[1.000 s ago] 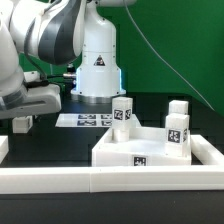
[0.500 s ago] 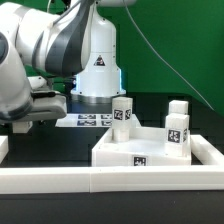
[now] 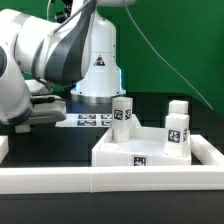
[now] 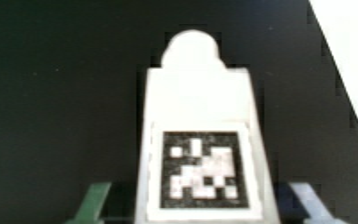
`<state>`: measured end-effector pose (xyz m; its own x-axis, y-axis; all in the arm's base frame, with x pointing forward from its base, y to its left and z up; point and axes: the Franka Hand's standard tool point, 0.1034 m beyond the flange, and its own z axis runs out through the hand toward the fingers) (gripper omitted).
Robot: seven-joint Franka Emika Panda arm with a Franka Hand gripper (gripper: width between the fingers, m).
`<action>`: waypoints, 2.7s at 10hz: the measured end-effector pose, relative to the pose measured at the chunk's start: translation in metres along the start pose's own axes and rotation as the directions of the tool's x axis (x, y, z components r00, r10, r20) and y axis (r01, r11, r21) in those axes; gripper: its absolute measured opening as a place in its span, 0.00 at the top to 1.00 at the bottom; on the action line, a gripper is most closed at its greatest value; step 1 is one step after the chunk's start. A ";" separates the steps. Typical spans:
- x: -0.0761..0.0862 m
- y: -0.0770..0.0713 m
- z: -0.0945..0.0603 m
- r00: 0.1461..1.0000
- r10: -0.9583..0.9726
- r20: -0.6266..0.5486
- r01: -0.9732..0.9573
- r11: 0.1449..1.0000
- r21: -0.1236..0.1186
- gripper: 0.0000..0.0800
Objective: Assemble square table
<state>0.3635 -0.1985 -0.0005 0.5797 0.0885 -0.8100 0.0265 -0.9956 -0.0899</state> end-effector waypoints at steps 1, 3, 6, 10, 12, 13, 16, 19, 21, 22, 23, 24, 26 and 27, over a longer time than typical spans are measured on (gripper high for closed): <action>0.000 0.000 0.000 1.000 0.000 0.000 0.000 1.000 0.000 0.64; 0.000 -0.001 -0.001 1.000 -0.002 0.000 0.002 1.000 -0.002 0.64; -0.003 -0.011 -0.017 1.000 0.007 -0.002 -0.007 1.000 -0.007 0.64; -0.024 -0.032 -0.062 0.998 -0.018 -0.057 0.017 1.000 -0.014 0.64; -0.021 -0.029 -0.061 0.997 -0.015 -0.077 0.013 1.000 -0.022 0.64; -0.021 -0.029 -0.061 0.997 -0.015 -0.079 0.014 1.000 -0.023 0.64; -0.015 -0.054 -0.097 0.970 -0.026 -0.241 0.014 0.998 -0.055 0.64; -0.006 -0.062 -0.115 0.902 -0.047 -0.428 0.017 0.997 -0.074 0.64; -0.004 -0.060 -0.116 0.837 -0.057 -0.544 0.012 0.996 -0.086 0.64; -0.004 -0.060 -0.115 0.817 -0.058 -0.574 0.009 0.996 -0.086 0.64; 0.000 -0.058 -0.119 0.767 -0.066 -0.638 0.004 0.995 -0.098 0.64; 0.001 -0.061 -0.119 0.717 -0.040 -0.696 -0.020 0.997 -0.077 0.64; -0.001 -0.073 -0.121 0.642 0.003 -0.766 -0.052 0.998 -0.040 0.64; -0.001 -0.068 -0.124 0.588 -0.014 -0.809 -0.075 0.995 -0.072 0.64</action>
Offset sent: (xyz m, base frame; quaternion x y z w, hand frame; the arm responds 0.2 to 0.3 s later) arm 0.0002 0.0047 0.0056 -0.0035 0.0071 -0.0025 1.0000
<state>0.4622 -0.1342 0.0784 0.9991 0.0412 -0.0067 0.0413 -0.9991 0.0132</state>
